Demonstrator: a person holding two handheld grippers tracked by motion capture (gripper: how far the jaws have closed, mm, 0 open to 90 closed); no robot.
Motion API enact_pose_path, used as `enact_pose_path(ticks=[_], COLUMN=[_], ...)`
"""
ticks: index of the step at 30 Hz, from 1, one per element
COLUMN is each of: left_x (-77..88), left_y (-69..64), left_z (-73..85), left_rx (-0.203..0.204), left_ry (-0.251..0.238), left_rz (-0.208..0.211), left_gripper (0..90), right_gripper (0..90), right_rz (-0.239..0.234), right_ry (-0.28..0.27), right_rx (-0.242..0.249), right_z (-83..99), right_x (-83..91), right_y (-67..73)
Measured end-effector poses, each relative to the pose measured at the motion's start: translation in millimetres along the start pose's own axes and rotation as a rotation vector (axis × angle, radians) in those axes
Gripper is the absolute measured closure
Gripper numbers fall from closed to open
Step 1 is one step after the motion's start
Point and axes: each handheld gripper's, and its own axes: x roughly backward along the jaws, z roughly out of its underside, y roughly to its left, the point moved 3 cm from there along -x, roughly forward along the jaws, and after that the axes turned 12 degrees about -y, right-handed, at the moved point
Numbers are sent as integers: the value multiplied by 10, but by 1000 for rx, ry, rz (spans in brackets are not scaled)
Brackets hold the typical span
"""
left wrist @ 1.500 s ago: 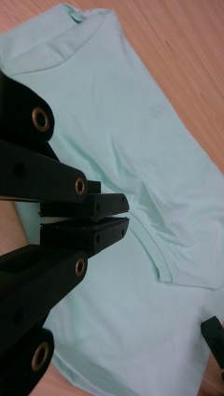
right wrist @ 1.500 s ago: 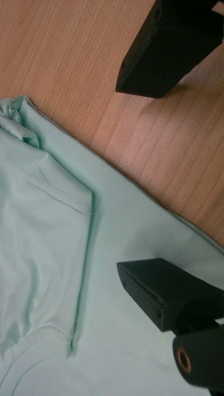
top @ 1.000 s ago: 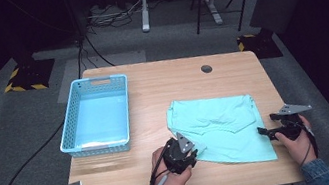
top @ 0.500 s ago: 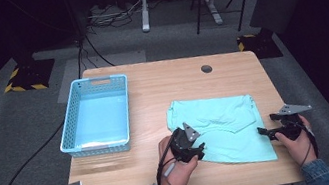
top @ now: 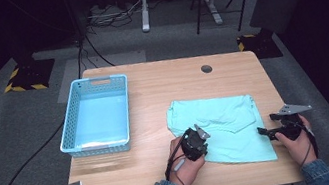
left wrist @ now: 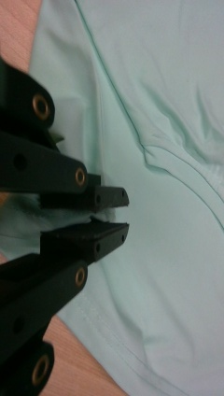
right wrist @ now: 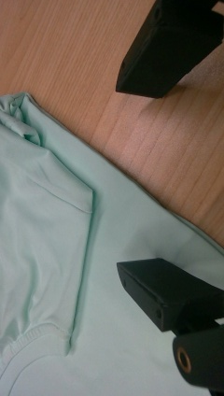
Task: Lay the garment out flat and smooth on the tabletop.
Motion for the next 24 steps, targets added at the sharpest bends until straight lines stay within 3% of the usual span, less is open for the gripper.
enact_pose_path(ticks=[2, 8, 13, 18, 22, 24], left_x=[16, 167, 414, 687, 882, 951], left_y=[17, 45, 68, 87, 55, 60], left_z=[14, -10, 5, 141, 259, 268], left_rx=[0, 22, 26, 49, 81, 117], left_ry=[-3, -53, -97, -100, -103, -133], left_rz=[-1, -21, -44, -65, -77, -77], left_gripper=[868, 883, 883, 880, 790, 652], right_gripper=[119, 119, 119, 119, 119, 119], right_rz=[0, 0, -1, -2, -2, -2], right_ry=[0, -1, -1, -1, -1, 0], right_rx=[0, 1, 2, 2, 2, 2], right_z=[0, 0, 1, 2, 1, 1], right_x=[0, 0, 1, 1, 1, 1], right_y=[0, 0, 0, 1, 1, 1])
